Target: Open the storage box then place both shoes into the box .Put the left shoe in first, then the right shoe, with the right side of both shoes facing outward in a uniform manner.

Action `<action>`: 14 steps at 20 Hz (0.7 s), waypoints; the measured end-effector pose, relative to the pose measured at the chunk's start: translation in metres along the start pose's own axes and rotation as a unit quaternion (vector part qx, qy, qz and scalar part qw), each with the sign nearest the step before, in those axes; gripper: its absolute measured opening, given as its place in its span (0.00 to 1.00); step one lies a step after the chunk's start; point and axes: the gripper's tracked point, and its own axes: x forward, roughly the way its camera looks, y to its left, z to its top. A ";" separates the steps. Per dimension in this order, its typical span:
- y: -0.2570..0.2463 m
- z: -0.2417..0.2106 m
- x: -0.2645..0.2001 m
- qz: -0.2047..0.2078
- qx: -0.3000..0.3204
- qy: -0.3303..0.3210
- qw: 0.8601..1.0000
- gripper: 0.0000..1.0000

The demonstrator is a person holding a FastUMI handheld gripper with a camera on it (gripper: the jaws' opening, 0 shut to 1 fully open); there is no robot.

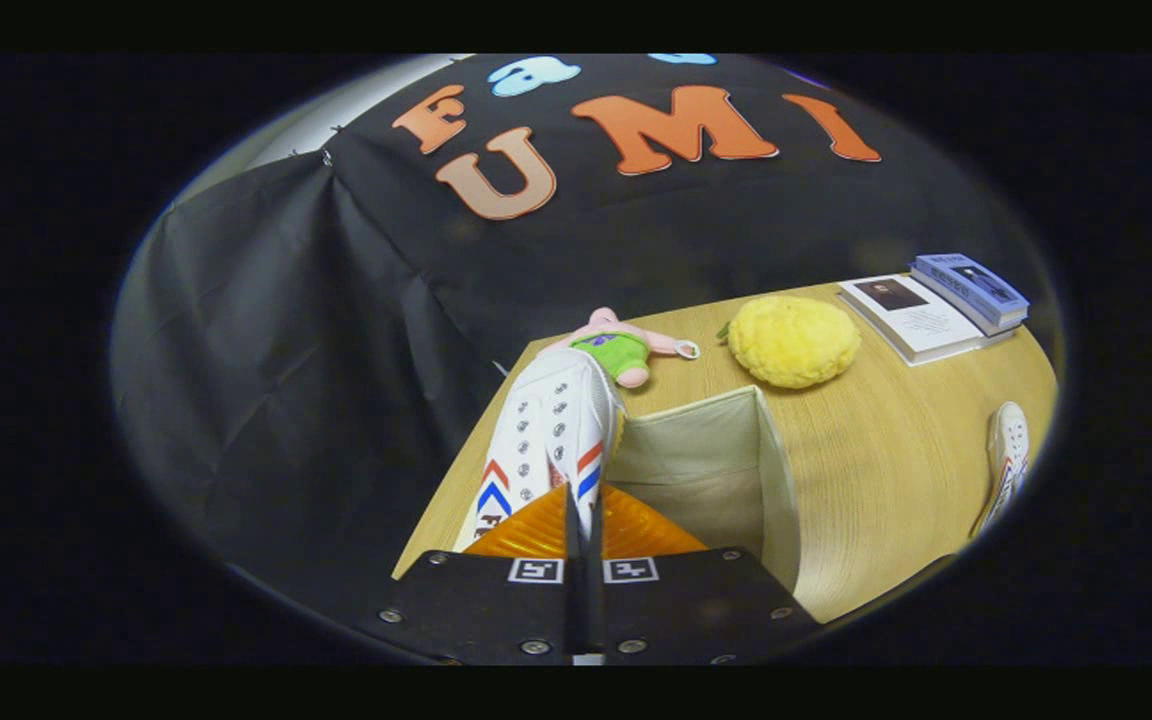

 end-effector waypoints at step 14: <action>0.001 -0.050 -0.008 -0.026 -0.007 0.034 0.999 0.01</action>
